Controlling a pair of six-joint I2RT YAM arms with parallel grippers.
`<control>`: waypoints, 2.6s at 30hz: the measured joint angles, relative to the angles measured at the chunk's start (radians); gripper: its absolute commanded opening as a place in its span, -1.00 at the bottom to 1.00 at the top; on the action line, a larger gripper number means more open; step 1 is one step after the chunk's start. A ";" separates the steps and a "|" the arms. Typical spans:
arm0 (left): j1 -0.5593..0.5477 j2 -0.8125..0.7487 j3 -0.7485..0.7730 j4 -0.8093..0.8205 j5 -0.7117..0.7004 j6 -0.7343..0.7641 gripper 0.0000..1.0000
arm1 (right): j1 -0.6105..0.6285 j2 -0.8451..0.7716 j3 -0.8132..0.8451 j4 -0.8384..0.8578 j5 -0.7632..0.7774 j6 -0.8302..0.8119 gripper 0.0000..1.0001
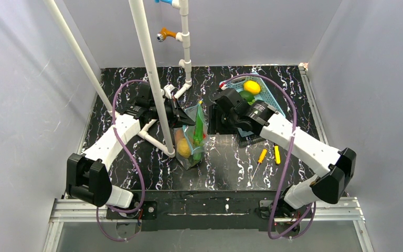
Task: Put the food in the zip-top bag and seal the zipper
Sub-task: Adjust the zipper food storage bag at the center of the board.
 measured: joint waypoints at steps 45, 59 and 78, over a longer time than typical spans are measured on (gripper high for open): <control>-0.005 -0.072 -0.064 0.026 -0.135 -0.179 -1.00 | -0.011 0.228 0.194 0.119 -0.413 -0.364 0.09; -0.005 -0.076 -0.074 0.035 -0.151 -0.193 -1.00 | 0.026 -0.021 -0.132 0.387 -0.444 -0.241 0.92; 0.003 -0.079 -0.035 -0.014 -0.159 -0.173 -0.14 | 0.191 -0.100 -0.369 0.650 0.235 -0.600 -0.97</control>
